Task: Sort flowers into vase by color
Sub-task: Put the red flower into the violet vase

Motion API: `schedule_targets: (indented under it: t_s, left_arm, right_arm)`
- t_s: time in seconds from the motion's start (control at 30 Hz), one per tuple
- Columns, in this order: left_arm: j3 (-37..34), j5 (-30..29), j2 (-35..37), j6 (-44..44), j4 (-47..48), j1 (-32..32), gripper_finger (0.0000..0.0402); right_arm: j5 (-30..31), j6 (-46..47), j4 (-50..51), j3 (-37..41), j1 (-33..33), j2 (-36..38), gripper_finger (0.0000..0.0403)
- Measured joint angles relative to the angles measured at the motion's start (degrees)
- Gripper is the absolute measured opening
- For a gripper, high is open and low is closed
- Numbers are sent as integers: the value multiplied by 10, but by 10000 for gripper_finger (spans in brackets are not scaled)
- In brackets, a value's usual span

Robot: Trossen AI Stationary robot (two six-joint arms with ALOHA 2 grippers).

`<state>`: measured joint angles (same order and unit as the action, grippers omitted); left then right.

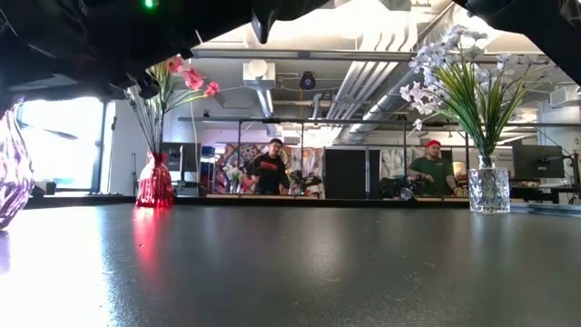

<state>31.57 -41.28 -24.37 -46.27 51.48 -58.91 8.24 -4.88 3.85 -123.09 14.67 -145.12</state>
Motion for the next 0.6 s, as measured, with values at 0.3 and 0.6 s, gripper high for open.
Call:
schedule_targets:
  t_s: [0.3,0.6]
  left_arm:
    - [0,-72,0,-51,12,0,305]
    - [0,-108,0,-87,17,0,305]
  right_arm:
    - [-33,-1,-29,1,-1,-2,253]
    - [-35,3,-32,1,0,5,261]
